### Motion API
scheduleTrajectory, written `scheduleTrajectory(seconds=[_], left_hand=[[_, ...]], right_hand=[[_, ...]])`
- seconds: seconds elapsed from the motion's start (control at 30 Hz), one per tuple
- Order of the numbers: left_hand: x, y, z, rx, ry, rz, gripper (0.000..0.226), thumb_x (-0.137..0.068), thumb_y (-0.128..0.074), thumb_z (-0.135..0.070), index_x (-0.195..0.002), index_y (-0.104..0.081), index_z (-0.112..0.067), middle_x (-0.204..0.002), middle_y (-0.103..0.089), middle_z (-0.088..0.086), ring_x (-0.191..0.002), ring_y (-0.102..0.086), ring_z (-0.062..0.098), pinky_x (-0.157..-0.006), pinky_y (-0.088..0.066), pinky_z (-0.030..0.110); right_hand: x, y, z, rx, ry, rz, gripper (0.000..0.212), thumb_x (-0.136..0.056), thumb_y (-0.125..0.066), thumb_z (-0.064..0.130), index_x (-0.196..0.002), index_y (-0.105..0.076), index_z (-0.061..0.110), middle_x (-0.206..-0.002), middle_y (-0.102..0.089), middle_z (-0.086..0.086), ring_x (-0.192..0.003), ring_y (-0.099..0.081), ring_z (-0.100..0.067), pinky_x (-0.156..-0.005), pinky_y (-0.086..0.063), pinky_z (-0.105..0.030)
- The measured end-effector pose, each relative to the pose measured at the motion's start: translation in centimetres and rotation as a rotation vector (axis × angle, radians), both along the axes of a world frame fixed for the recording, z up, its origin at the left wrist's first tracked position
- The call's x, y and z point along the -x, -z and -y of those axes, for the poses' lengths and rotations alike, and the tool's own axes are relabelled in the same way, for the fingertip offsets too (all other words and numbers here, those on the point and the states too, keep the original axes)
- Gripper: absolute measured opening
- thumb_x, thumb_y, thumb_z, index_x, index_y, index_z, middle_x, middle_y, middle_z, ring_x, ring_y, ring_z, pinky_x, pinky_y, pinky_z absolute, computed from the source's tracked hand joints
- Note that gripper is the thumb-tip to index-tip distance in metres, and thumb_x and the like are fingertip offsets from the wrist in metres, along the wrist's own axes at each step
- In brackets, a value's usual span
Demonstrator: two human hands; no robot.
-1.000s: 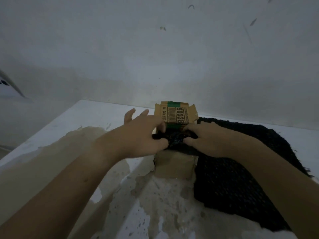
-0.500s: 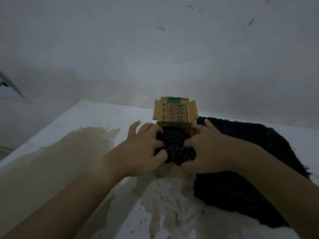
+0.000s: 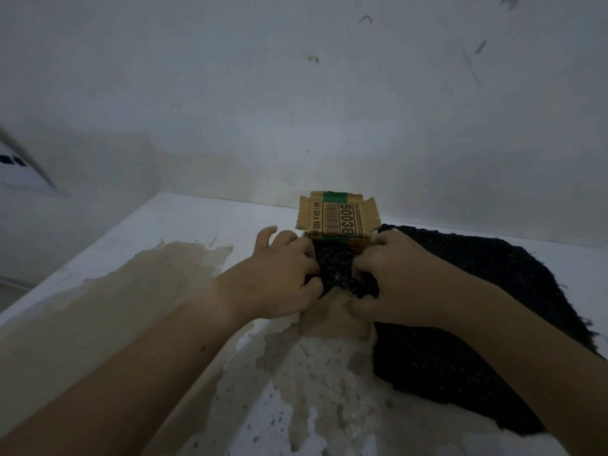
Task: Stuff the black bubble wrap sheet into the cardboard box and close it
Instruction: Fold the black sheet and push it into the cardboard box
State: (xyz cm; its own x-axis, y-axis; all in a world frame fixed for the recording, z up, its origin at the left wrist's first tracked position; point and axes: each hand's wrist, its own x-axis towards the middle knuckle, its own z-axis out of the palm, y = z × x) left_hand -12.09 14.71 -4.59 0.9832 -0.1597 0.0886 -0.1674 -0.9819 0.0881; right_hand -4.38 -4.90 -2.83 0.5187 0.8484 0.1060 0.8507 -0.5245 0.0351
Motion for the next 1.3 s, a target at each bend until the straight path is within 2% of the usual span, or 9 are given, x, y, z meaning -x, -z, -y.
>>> scheduleTrajectory(seconds=[0.1,0.33,0.5,0.67,0.73,0.83,0.93,1.07,1.3], left_hand=[[-0.2,-0.5,-0.6,0.12,0.014,0.092,0.014,-0.09,-0.045,-0.035,-0.088,-0.059,-0.034,-0.099,-0.052,-0.013,-0.104,-0.045,0.012,-0.104,-0.018,0.041],[-1.6,-0.2,0.4,0.015,-0.096,-0.151,0.038,-0.097,-0.035,-0.037,-0.104,-0.071,-0.028,-0.133,-0.04,-0.003,-0.126,-0.029,0.021,-0.105,-0.006,0.04],[-3.1,-1.4,0.7,0.03,-0.179,-0.203,0.024,-0.082,-0.053,-0.044,-0.102,-0.064,-0.034,-0.109,-0.053,-0.002,-0.108,-0.042,0.023,-0.087,-0.021,0.037],[-4.9,-3.3,1.6,-0.065,-0.163,-0.249,0.057,-0.075,-0.068,-0.03,-0.128,-0.047,-0.037,-0.106,-0.057,-0.001,-0.089,-0.044,0.022,-0.082,-0.024,0.039],[-5.5,-3.6,2.2,-0.124,-0.166,-0.267,0.066,-0.074,-0.069,-0.025,-0.134,-0.045,-0.038,-0.093,-0.05,-0.003,-0.076,-0.037,0.018,-0.08,-0.024,0.038],[-6.1,-2.7,2.5,-0.179,-0.179,-0.267,0.05,-0.08,-0.067,-0.026,-0.127,-0.052,-0.032,-0.102,-0.052,0.002,-0.095,-0.04,0.024,-0.085,-0.023,0.041],[-6.1,-1.0,1.8,-0.136,-0.133,-0.127,0.027,-0.084,-0.06,-0.038,-0.11,-0.057,-0.034,-0.099,-0.05,-0.001,-0.111,-0.04,0.027,-0.095,-0.018,0.045],[-5.9,-1.0,0.1,-0.034,-0.097,-0.16,0.049,-0.072,-0.065,-0.054,-0.117,-0.056,-0.036,-0.11,-0.058,-0.003,-0.118,-0.038,0.023,-0.099,-0.014,0.046],[-5.2,-1.5,-0.7,-0.031,-0.136,-0.233,0.05,-0.065,-0.056,-0.045,-0.113,-0.061,-0.034,-0.118,-0.056,0.004,-0.132,-0.031,0.027,-0.11,-0.002,0.051]], right_hand=[[0.0,-1.0,0.4,-0.18,-0.007,-0.003,0.021,-0.085,-0.056,0.045,-0.078,-0.057,0.026,-0.074,-0.05,0.008,-0.084,-0.047,-0.018,-0.066,-0.038,-0.032],[0.0,0.1,-0.1,0.148,0.06,-0.023,0.054,-0.097,-0.024,0.053,-0.064,-0.048,0.017,-0.063,-0.049,-0.001,-0.085,-0.032,-0.022,-0.095,-0.026,-0.034],[-0.7,-0.9,-0.8,0.339,0.232,-0.201,0.04,-0.1,-0.021,0.039,-0.095,-0.054,0.018,-0.111,-0.053,-0.01,-0.125,-0.027,-0.035,-0.109,-0.013,-0.049],[-1.9,-1.5,-2.4,0.447,0.399,-0.294,0.043,-0.094,-0.038,0.05,-0.122,-0.056,0.023,-0.143,-0.037,-0.018,-0.134,-0.024,-0.042,-0.108,-0.021,-0.053],[-1.8,-1.9,-3.0,0.453,0.399,-0.407,0.051,-0.097,-0.038,0.047,-0.138,-0.045,0.017,-0.148,-0.032,-0.02,-0.134,-0.03,-0.042,-0.108,-0.031,-0.041],[-1.8,-2.1,-3.8,0.374,0.369,-0.656,0.03,-0.103,-0.033,0.039,-0.128,-0.039,0.024,-0.133,-0.044,-0.013,-0.109,-0.047,-0.02,-0.065,-0.038,0.003],[-1.8,-1.4,-2.8,0.397,0.344,-0.409,0.051,-0.098,-0.03,0.056,-0.128,-0.051,0.021,-0.135,-0.047,-0.018,-0.123,-0.04,-0.037,-0.096,-0.036,-0.034],[-1.8,-1.6,-0.5,0.044,0.193,-0.149,0.031,-0.087,-0.056,0.058,-0.079,-0.061,0.029,-0.08,-0.063,0.003,-0.076,-0.053,-0.013,-0.065,-0.042,-0.032],[-0.6,-0.7,-0.9,0.333,0.193,-0.167,0.057,-0.096,-0.023,0.058,-0.074,-0.062,0.023,-0.095,-0.058,-0.004,-0.109,-0.039,-0.029,-0.107,-0.027,-0.046]])
